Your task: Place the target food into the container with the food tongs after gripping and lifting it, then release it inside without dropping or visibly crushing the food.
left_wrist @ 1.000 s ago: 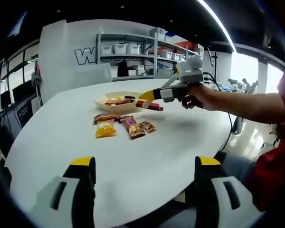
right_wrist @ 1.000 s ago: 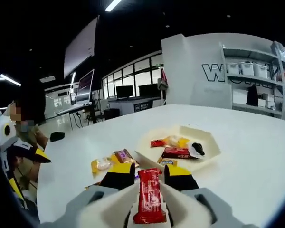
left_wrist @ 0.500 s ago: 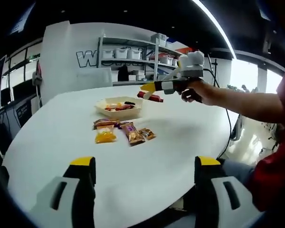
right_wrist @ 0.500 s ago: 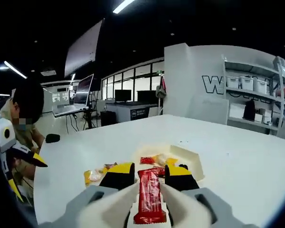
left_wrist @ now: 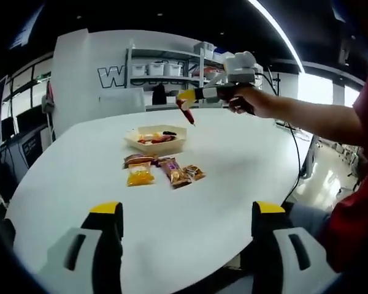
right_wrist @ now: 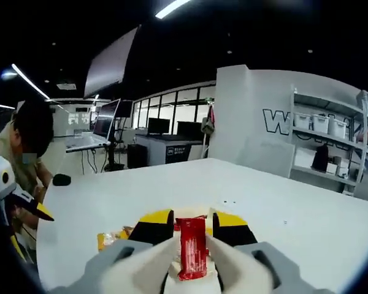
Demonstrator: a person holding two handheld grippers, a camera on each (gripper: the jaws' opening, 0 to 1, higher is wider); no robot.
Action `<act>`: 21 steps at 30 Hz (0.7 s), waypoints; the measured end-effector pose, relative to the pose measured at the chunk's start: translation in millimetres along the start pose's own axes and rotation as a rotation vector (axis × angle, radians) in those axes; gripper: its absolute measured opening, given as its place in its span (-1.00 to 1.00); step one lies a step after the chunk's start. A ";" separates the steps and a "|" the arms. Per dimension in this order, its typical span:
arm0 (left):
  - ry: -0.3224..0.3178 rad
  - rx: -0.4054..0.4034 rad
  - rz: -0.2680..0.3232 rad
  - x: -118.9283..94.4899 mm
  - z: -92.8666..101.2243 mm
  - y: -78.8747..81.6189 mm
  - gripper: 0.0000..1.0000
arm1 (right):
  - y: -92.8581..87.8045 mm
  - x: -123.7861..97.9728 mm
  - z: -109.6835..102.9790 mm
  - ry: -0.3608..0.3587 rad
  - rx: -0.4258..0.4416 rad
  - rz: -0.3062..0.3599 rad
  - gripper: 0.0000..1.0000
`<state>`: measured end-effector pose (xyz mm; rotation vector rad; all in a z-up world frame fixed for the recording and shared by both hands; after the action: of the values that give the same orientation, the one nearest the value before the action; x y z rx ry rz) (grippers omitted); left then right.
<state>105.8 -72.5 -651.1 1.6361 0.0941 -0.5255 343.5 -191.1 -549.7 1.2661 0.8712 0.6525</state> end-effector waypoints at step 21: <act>0.030 -0.016 -0.003 -2.5 -13.5 -1.5 0.68 | 26.6 21.5 8.4 0.004 -0.047 0.026 -0.54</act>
<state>106.9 -58.7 -650.9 1.6283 0.1230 -0.5014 363.3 -172.5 -527.2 1.2361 0.8391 0.6921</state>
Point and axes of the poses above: the point that each gripper's makers call its tool centre point, and the gripper's own axes: x roughly forward along the fingers, z roughly to its right, y roughly out of its top, the point moved 1 cm from there along -x, roughly backward along the fingers, and after that the axes turned 11 degrees about y, right-handed, at the moved point
